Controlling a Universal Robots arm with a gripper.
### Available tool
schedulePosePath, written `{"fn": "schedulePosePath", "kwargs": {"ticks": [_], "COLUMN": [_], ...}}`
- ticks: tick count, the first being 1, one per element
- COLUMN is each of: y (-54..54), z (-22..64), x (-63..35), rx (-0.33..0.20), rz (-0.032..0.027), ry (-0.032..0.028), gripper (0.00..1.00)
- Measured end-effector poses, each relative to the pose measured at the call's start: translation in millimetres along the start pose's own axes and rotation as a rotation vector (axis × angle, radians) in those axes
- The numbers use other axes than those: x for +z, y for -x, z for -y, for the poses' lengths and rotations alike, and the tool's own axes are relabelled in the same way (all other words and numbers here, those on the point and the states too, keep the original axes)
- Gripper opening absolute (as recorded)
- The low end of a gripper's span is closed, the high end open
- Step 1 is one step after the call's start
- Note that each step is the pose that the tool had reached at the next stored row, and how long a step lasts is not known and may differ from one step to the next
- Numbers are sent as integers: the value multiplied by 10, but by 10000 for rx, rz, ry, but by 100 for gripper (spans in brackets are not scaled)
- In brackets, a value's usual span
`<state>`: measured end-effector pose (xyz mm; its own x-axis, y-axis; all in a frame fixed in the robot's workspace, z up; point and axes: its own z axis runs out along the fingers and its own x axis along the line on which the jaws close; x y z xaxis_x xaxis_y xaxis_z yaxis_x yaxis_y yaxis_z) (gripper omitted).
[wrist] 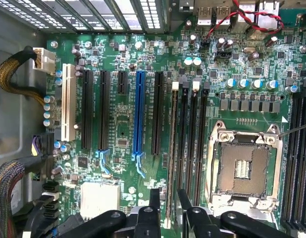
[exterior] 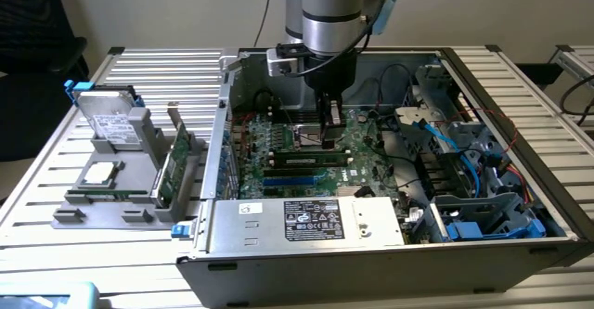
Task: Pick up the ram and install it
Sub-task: 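Press down the ram until it locks into place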
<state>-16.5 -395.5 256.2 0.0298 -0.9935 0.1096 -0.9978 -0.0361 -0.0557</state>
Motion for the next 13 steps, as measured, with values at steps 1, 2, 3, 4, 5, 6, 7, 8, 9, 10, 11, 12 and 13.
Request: {"fn": "schedulePosePath", "kwargs": {"ticks": [1,2,3,4,5,6,7,8,9,10,11,12,13], "y": [0,0,0,0,0,0,0,0,-1,-2,-3,-4,-4], "z": [0,0,0,0,0,0,1,16,48,82,116,152,178], "x": [0,0,0,0,0,0,0,2,4,8,11,15,20], "rx": [0,0,0,0,0,0,-1,-2,-1,-1,-2,-2,-2], "rz": [0,0,0,0,0,1,-4,-6,-5,-5,-5,-5,-4], "ry": [0,-1,0,0,0,0,1,1,2,6,12,16,18], "gripper": [27,27,25,19,13,13,11,11,11,11,11,11,11]}}
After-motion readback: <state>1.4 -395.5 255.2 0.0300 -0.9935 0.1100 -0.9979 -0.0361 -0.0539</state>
